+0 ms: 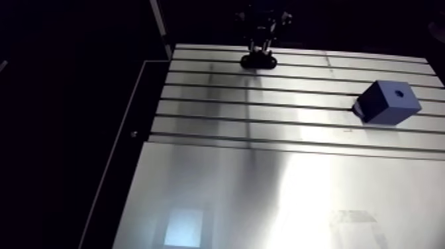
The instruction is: Pick up the M10 bolt and insert it into the hex recess until seated.
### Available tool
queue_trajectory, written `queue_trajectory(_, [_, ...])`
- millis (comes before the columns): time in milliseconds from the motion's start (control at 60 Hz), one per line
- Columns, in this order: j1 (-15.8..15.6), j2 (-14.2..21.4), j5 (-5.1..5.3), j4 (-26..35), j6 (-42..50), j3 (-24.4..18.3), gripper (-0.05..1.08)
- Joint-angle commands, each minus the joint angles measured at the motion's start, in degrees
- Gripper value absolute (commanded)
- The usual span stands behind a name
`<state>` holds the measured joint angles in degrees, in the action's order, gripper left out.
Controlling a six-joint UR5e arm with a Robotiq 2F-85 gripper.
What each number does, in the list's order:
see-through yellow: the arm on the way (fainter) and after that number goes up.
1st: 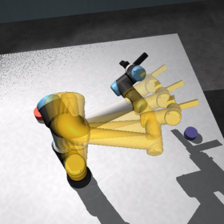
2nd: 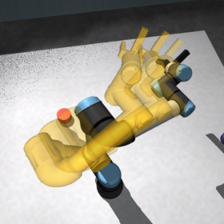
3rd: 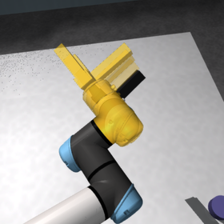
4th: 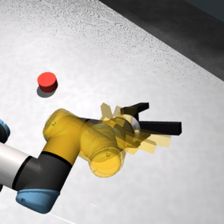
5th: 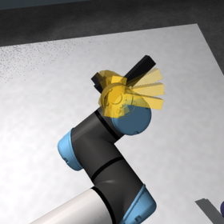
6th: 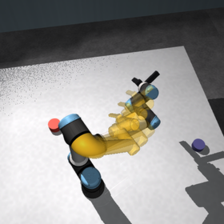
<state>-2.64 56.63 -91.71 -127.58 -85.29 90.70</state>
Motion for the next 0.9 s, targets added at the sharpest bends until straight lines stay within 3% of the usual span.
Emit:
queue_trajectory(17, [0.0, 0.0, 0.00, 0.0, 0.0, 0.0, 0.64])
queue_trajectory(900, [-0.1, -0.5, 0.09, -0.1, 0.0, -0.2, 0.69])
